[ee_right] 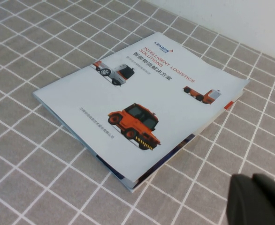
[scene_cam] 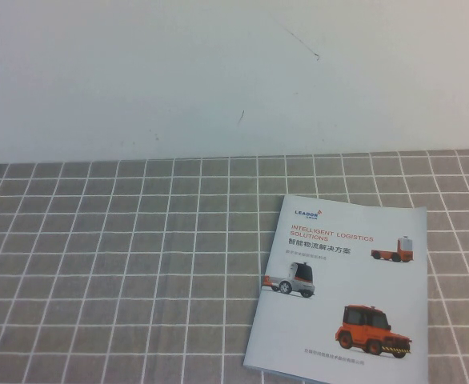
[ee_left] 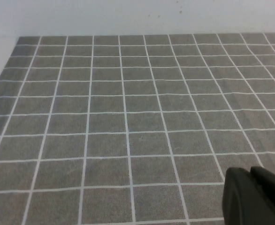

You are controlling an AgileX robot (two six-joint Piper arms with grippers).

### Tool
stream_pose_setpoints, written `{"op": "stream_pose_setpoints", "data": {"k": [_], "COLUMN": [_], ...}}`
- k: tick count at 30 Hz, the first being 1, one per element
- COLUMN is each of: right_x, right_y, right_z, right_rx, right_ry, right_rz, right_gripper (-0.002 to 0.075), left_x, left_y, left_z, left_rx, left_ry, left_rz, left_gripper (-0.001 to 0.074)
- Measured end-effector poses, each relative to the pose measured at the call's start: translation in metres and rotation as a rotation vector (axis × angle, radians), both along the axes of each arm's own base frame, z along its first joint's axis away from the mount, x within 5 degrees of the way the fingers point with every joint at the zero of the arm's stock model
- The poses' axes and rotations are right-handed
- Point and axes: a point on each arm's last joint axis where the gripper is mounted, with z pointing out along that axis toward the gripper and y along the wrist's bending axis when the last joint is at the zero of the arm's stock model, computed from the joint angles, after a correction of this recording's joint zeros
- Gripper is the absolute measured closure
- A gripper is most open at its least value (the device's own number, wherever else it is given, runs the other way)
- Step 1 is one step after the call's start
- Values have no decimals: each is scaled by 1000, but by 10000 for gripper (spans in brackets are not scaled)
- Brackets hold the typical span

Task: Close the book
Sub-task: 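Close the open booklet and leave it lying on the table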

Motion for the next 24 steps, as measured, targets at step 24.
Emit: {"op": "stream_pose_setpoints", "data": {"k": [24], "right_x": [0], "right_y": [0], "right_z": [0], "right_rx": [0], "right_ry": [0], "right_rz": [0], "right_gripper": [729], "left_x": [0], "left_y": [2], "left_z": [0], "left_rx": [-16], "left_ry": [8], "left_rz": [23], "left_gripper": [739]}}
